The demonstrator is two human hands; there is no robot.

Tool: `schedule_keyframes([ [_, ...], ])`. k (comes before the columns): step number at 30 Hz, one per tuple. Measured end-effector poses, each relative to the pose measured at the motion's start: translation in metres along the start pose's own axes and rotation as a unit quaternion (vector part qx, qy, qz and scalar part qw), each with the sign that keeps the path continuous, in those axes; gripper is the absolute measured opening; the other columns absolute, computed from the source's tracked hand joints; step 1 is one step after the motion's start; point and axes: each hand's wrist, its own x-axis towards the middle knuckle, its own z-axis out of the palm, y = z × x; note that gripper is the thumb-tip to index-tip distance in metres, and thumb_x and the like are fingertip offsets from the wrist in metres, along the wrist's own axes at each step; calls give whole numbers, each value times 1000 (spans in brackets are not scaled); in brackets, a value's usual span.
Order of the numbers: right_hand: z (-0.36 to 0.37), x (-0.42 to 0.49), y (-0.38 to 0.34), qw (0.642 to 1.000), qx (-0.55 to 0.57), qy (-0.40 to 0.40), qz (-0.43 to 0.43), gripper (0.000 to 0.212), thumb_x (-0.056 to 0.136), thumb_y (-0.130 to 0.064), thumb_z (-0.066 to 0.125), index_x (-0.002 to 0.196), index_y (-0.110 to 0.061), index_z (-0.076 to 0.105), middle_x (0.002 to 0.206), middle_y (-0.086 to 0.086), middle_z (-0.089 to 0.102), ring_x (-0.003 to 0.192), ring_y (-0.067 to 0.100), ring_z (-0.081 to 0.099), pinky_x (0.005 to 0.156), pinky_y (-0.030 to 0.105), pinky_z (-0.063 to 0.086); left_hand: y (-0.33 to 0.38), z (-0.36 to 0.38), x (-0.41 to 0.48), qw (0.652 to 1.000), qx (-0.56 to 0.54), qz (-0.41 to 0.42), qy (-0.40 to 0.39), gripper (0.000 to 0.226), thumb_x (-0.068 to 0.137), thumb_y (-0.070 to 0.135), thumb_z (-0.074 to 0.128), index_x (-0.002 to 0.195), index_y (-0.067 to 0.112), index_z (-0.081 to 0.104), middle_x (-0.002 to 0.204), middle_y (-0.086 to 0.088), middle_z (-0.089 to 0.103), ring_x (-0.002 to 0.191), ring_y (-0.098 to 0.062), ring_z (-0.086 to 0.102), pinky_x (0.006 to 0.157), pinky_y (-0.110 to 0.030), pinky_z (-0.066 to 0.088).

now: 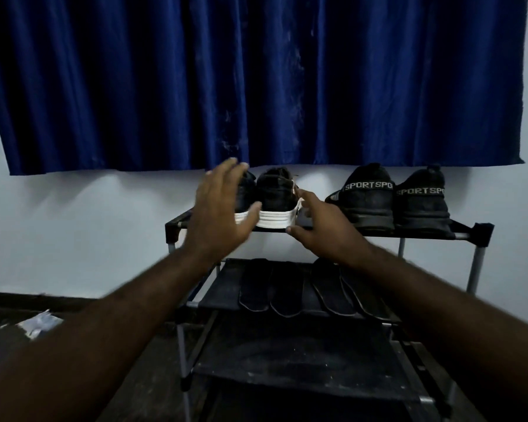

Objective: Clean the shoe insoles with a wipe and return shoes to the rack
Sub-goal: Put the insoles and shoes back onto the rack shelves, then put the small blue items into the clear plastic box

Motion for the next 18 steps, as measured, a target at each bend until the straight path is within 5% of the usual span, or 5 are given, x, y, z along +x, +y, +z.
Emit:
schedule_keyframes([
  [3,-2,-22,13,998,-38,24,-50,71,87,-21,70,148,-15,36,138,5,55,126,21,52,104,34,42,35,13,-9,985,-19,168,-28,51,82,27,65,127,4,55,129,-16,55,121,-27,47,109,-49,33],
  [5,-3,-35,20,995,-61,17,-76,68,86,-16,68,147,-10,39,145,9,49,133,24,46,110,34,37,51,25,-17,976,-37,203,-75,48,82,23,67,125,3,58,126,-15,57,118,-28,50,105,-44,37],
  [8,-8,-63,29,993,-70,15,-90,60,84,-12,62,141,-4,46,144,13,50,134,26,45,112,31,33,75,41,-35,969,-70,194,-137,47,84,23,63,127,4,57,129,-14,57,118,-28,52,99,-40,41],
  [13,-16,-160,58,993,-83,35,-72,31,87,-15,55,116,-6,63,111,13,66,102,26,57,87,29,43,131,67,-82,957,-154,177,-168,38,84,20,58,118,3,60,114,-12,63,104,-24,55,93,-33,43],
  [18,-25,-280,118,989,-45,39,138,17,90,-22,64,97,-10,72,92,7,72,86,23,68,69,24,43,203,105,-155,924,-233,128,-276,26,88,26,54,106,9,64,96,-7,65,86,-24,60,74,-33,48],
])
